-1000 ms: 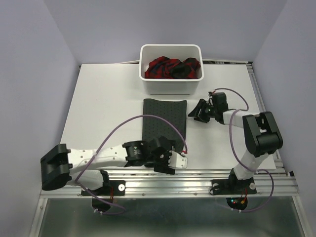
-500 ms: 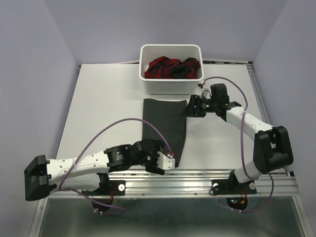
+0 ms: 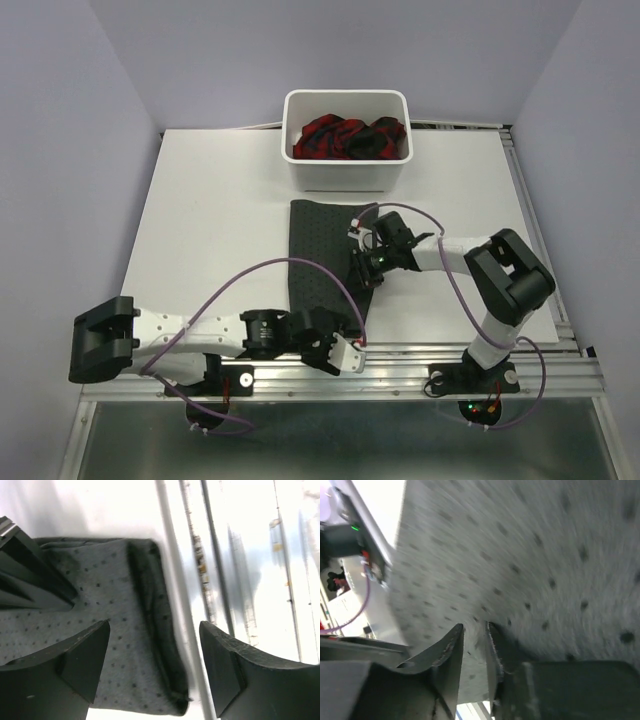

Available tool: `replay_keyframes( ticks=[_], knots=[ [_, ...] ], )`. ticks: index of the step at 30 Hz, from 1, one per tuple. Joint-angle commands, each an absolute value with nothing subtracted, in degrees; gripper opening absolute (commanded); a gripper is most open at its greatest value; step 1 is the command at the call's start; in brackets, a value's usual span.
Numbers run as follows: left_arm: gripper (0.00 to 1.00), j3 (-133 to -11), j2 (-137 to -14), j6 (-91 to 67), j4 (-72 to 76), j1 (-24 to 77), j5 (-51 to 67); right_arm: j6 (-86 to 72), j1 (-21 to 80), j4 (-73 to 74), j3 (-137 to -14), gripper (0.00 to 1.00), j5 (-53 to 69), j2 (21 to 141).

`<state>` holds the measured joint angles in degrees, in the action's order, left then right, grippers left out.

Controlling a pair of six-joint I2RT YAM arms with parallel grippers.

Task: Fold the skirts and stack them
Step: Fold the skirt

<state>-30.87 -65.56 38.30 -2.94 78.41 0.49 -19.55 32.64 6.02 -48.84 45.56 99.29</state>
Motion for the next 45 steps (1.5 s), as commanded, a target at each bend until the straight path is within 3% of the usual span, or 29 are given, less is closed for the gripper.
replay_keyframes(
  ticks=[1,15,23,28,29,31,34,45],
  knots=[
    [0.82,-30.1,-67.3,36.2,-0.4,81.5,-3.0,-19.1,33.9,1.9,-46.3,0.28,46.1,100.9],
    [0.7,-34.2,-78.7,31.4,-1.4,84.9,-11.1,-18.5,36.9,2.8,-44.7,0.23,47.3,103.4],
    [0.67,-33.5,-76.6,31.0,-1.5,87.9,-18.3,-18.2,38.5,3.3,-43.7,0.21,47.4,102.7],
    [0.8,-34.9,-75.8,29.2,-2.7,88.4,-22.6,-18.5,38.5,2.6,-43.0,0.21,47.1,102.3],
    [0.89,-35.0,-75.2,29.2,-2.9,88.4,-22.6,-18.5,38.5,2.8,-43.1,0.21,47.0,102.3],
    [0.96,-34.4,-74.7,29.7,-3.3,88.4,-22.1,-18.5,38.5,3.2,-43.4,0.21,47.4,102.3],
    [0.98,-33.3,-76.3,30.7,-1.9,88.4,-20.9,-18.3,38.5,3.1,-43.3,0.21,47.5,102.2],
    [0.73,-34.1,-82.8,30.1,-0.4,88.3,-17.4,-17.8,38.5,2.7,-40.6,0.2,50.7,99.9]
  ],
)
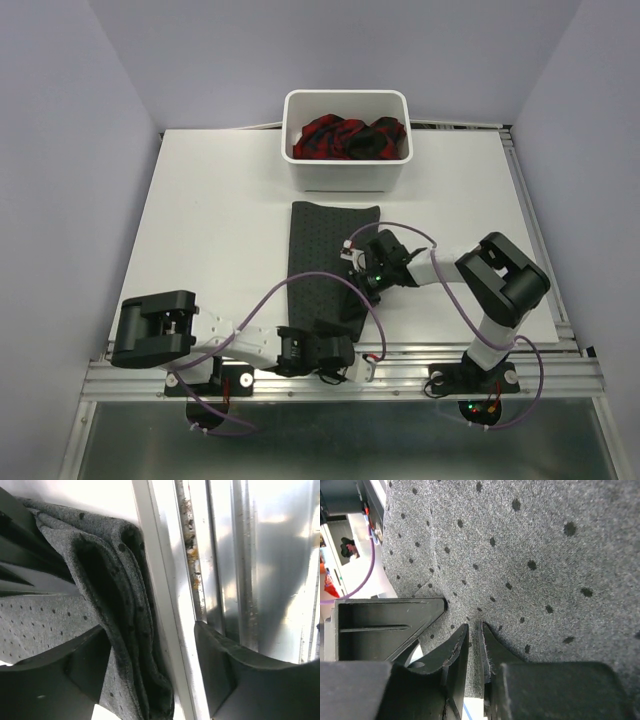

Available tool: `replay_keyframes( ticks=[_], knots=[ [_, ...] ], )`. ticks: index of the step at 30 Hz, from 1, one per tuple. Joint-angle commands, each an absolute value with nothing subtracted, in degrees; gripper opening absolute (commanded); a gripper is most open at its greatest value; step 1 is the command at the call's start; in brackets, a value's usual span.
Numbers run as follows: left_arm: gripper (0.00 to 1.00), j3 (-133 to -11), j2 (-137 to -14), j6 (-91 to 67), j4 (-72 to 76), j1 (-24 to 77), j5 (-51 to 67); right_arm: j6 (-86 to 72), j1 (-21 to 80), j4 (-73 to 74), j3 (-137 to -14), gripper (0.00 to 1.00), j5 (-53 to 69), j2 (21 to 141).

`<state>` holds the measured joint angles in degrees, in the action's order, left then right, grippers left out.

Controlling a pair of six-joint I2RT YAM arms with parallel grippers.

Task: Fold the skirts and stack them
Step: Fold the skirt

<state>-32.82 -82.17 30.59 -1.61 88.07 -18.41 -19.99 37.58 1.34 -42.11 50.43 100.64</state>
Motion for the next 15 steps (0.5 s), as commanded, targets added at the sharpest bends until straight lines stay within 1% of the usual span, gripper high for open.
replay_keyframes(
  ticks=[1,3,4,6,7,8,10,12,14,15],
  knots=[
    [0.7,-34.4,-83.0,30.0,-0.4,88.3,-17.5,-17.8,39.2,3.0,-40.5,0.19,51.0,99.8],
    [0.61,-34.5,-83.1,29.9,-0.4,88.3,-17.4,-17.6,39.2,3.2,-40.5,0.18,51.2,99.7],
    [0.5,-35.1,-83.1,29.6,-0.8,88.3,-17.0,-17.8,39.7,3.3,-40.9,0.18,51.1,99.1],
    [0.39,-35.7,-82.9,29.3,-2.3,88.4,-15.7,-17.1,39.7,3.9,-41.9,0.18,49.6,98.4],
    [0.34,-35.9,-82.4,29.1,-2.9,88.4,-14.9,-16.9,39.7,4.5,-42.8,0.19,49.2,98.0],
    [0.27,-36.4,-82.1,28.7,-3.4,88.5,-13.7,-17.1,39.2,5.4,-45.1,0.22,48.7,97.0],
    [0.22,-36.6,-81.1,28.5,-4.7,88.6,-12.7,-18.8,37.8,5.5,-47.5,0.24,47.7,95.9],
    [0.21,-37.3,-80.9,28.0,-5.9,88.8,-12.4,-19.9,34.7,5.6,-52.2,0.29,47.7,95.0],
    [0.2,-38.4,-80.2,28.0,-6.9,88.8,-12.1,-19.6,32.4,6.5,-55.4,0.32,46.8,95.0],
    [0.19,-38.9,-80.0,28.1,-8.0,88.8,-11.8,-19.2,30.3,6.9,-58.4,0.36,46.8,95.7]
  ],
)
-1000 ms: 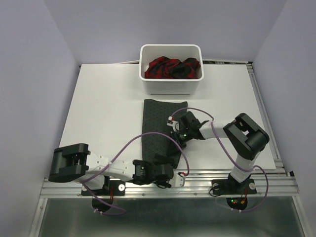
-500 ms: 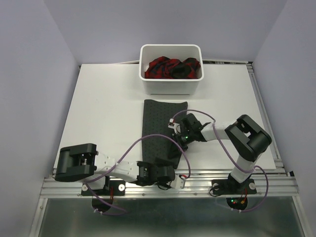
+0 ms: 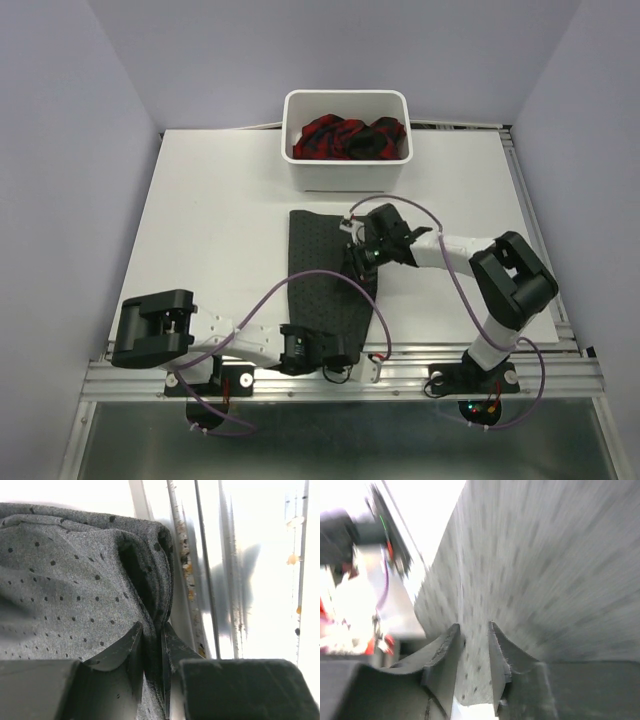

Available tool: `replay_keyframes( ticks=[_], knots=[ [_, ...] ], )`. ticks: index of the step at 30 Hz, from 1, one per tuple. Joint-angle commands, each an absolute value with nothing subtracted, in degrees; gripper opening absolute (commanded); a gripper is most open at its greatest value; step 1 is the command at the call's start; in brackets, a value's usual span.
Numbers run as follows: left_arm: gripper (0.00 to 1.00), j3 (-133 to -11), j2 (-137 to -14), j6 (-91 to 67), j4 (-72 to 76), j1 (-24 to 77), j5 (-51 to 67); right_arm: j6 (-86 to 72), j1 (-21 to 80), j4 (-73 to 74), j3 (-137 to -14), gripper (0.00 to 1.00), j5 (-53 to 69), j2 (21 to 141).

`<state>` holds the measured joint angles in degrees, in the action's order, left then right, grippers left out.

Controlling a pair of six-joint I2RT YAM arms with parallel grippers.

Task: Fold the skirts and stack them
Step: Fold the skirt

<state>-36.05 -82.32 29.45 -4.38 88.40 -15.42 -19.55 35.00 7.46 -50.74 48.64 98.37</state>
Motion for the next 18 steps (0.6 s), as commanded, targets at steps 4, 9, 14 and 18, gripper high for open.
replay_keyframes(
  ticks=[4,9,14,18],
  knots=[
    [0.16,-43.2,-76.9,27.7,-13.3,88.8,-9.5,-14.2,26.5,10.6,-64.2,0.39,42.9,98.8],
    [0.11,-50.1,-76.2,27.2,-22.1,88.4,-2.7,-7.0,25.7,13.5,-69.4,0.48,37.2,102.7],
    [0.0,-51.8,-71.6,31.8,-25.6,87.2,4.8,0.6,25.7,18.2,-76.4,0.48,35.2,110.0],
    [0.0,-53.8,-68.9,33.7,-30.0,85.0,7.4,5.7,25.7,21.7,-77.7,0.48,35.1,113.8]
  ],
)
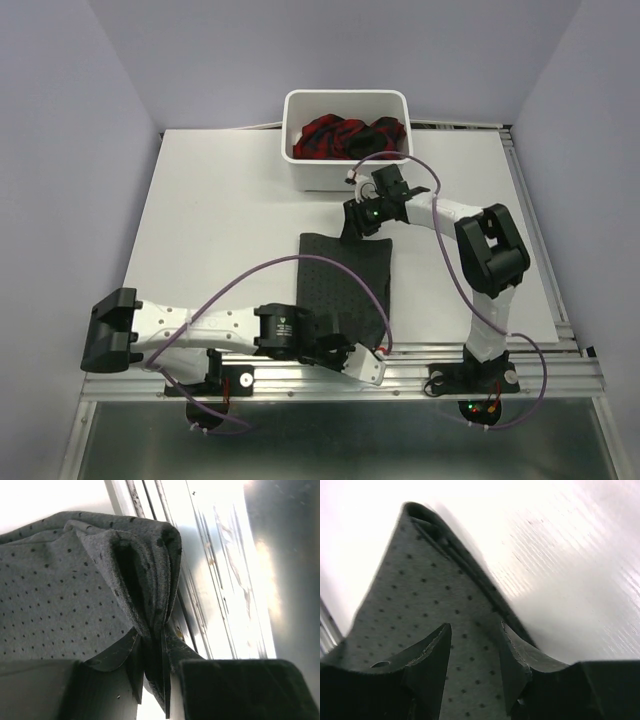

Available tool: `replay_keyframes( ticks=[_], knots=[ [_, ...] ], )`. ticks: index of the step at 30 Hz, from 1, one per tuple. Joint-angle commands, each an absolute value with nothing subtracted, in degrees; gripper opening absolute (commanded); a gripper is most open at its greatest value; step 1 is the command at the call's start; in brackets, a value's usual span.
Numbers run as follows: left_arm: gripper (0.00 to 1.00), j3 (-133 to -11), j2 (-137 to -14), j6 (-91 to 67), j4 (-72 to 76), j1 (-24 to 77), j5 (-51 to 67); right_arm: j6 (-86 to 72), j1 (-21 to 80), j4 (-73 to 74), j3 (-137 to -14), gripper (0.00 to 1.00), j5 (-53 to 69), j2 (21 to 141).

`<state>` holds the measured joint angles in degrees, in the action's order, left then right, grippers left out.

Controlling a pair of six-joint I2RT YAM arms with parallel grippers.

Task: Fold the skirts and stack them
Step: Fold the skirt

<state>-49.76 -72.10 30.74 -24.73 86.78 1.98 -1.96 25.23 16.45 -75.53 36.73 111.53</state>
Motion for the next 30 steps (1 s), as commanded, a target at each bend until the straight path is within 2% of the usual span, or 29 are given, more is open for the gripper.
replay_keyframes(
  ticks=[1,4,8,11,13,19,30],
  knots=[
    [0.0,-54.2,-68.4,34.2,-31.5,84.1,7.3,6.4,25.7,21.6,-77.2,0.48,34.8,114.2],
    [0.0,-57.2,-68.2,36.6,-33.7,79.7,7.2,7.0,25.7,21.6,-75.7,0.44,36.6,115.7],
    [0.0,-59.5,-70.4,38.7,-34.6,77.3,3.8,6.6,25.7,21.6,-74.7,0.33,38.8,117.0],
    [0.0,-58.8,-70.6,41.4,-31.3,76.6,-2.6,6.4,25.7,21.6,-73.9,0.23,39.9,116.5],
    [0.0,-58.2,-70.6,44.5,-28.1,75.7,-6.1,6.5,25.7,21.6,-73.2,0.2,40.7,116.1],
    [0.0,-57.9,-72.9,53.3,-20.4,71.5,-11.3,6.2,25.7,21.6,-72.2,0.18,42.4,115.7],
    [0.02,-59.6,-80.0,63.5,-10.7,61.6,-7.3,6.0,25.7,21.4,-71.8,0.17,44.2,115.8]
  ],
)
